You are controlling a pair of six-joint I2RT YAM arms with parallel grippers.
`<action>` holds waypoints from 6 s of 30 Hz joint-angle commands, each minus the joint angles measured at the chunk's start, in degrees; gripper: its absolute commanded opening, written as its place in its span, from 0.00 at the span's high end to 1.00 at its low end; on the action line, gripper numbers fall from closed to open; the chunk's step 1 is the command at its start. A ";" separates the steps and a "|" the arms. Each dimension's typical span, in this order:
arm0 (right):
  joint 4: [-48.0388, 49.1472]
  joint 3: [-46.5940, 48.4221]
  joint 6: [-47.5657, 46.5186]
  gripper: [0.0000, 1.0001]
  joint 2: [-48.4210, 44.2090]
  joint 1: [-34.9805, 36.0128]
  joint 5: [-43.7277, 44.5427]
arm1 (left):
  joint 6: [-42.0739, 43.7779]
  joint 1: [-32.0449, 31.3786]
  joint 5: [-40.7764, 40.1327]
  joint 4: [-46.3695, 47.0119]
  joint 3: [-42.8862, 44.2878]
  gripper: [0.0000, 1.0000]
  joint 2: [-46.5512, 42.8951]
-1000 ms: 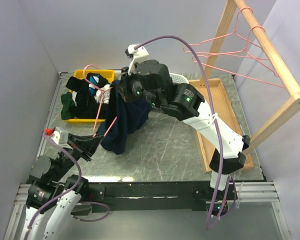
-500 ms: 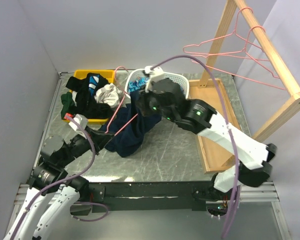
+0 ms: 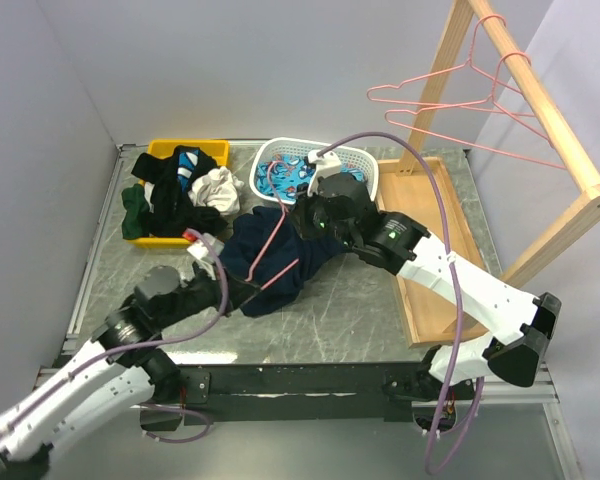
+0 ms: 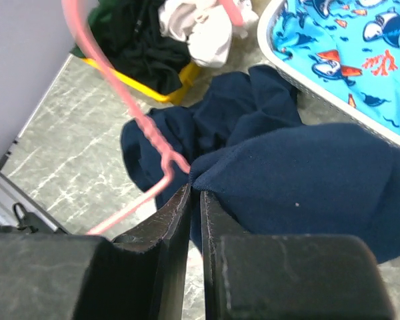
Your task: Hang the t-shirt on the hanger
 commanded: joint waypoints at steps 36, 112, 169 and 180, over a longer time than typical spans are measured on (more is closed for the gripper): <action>14.77 -22.36 0.23 0.04 -6.26 -2.83 3.54 | -6.21 -21.12 -22.91 37.15 -22.67 0.99 13.93; 34.30 -53.56 10.51 1.00 -26.47 -5.03 24.19 | -22.55 -21.11 -28.97 -1.87 25.14 0.40 61.92; -3.40 -16.83 50.15 1.00 6.39 3.41 59.97 | -30.29 -10.92 -19.13 -23.13 6.07 0.99 8.50; -5.34 -15.68 51.91 1.00 7.63 3.41 60.41 | -29.85 -10.92 -14.13 -24.81 15.82 0.99 9.89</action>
